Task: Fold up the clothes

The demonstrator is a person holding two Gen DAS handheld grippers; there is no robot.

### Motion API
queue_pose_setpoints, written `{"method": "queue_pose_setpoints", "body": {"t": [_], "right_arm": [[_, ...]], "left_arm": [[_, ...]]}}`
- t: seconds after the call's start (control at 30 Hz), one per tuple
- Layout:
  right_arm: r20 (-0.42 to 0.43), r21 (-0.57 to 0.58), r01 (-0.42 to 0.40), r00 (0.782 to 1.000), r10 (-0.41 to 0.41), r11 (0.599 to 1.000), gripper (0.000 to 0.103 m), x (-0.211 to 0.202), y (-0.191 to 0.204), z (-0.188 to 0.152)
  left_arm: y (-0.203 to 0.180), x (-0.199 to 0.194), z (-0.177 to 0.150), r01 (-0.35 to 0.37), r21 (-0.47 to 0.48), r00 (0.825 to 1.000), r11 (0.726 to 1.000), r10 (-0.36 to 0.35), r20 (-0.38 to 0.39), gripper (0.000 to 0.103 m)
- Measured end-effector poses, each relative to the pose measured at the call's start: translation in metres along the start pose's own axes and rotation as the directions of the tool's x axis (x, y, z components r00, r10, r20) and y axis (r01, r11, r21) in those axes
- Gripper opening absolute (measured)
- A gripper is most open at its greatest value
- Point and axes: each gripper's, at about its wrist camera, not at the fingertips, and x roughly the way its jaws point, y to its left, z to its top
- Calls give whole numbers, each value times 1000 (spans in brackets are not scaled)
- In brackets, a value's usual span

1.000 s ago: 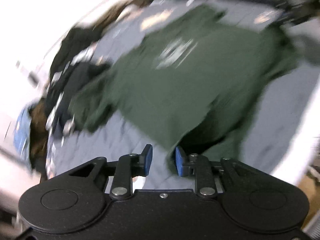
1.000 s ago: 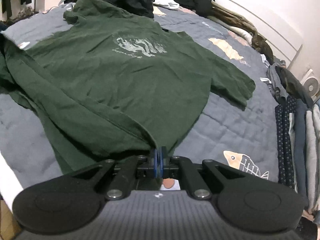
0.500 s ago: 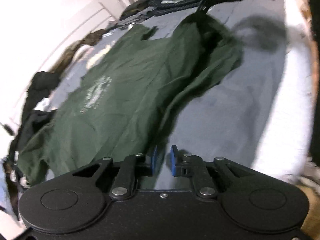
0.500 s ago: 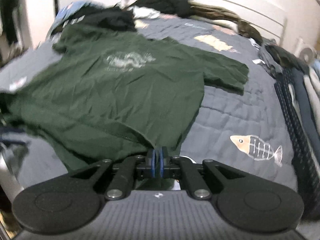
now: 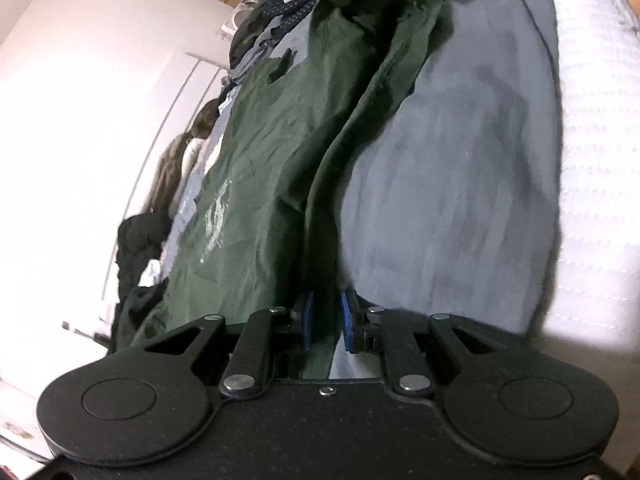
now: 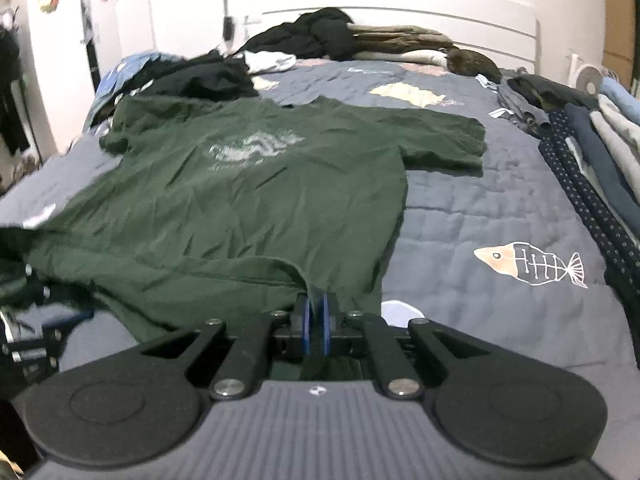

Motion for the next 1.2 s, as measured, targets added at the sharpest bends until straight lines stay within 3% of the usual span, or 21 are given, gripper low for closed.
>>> {"method": "queue_pose_setpoints", "body": {"t": [0.03,0.1,0.17,0.33,0.4,0.47,0.57,0.6,0.7,0.83,0.97,1.03,1.2], "right_arm": [[-2,-4,-1,1000,1,1000,6,1,1,-1],[3,3,-6,1000,6,1000,6,0,2,-1],[15,25,-14,1000,14,1000,6,-2,-1,-1],[48,66,-1,999,-2,998,6,-10,-10,-1],[63,85,2,998,-8,996,6,-12,-13,-1],[81,99,3,997,-11,995,6,-13,-13,0],[91,103,8,996,-17,995,6,-14,-15,2],[93,104,8,995,-18,995,6,-14,-15,2],[96,108,4,995,-14,994,6,-14,-16,2],[92,97,6,996,-15,995,6,-14,-14,2],[78,86,3,997,-10,996,6,-15,-13,0],[64,69,5,998,-10,998,6,-16,-12,-2],[-21,46,-26,999,27,999,7,-13,-8,-8]], "left_arm": [[1,1,0,3,-10,1000,1000,-3,-1,7],[7,1,1,29,-58,1000,998,-29,-1,1],[16,-6,2,70,-127,998,989,-69,12,1],[38,-38,-3,182,-293,983,939,-178,40,0],[48,-48,-5,220,-359,975,907,-213,61,0],[61,-60,-7,284,-433,958,855,-269,95,0],[70,-76,-7,354,-471,934,808,-330,136,0],[68,-79,-4,342,-455,939,822,-318,131,0],[53,-80,8,234,-338,972,912,-219,82,2],[22,-57,22,121,-169,992,978,-116,41,2],[8,-39,25,57,-88,998,994,-56,19,11],[8,-37,26,49,-87,999,995,-47,22,40],[9,-32,27,28,-83,999,996,-26,27,43]]}}
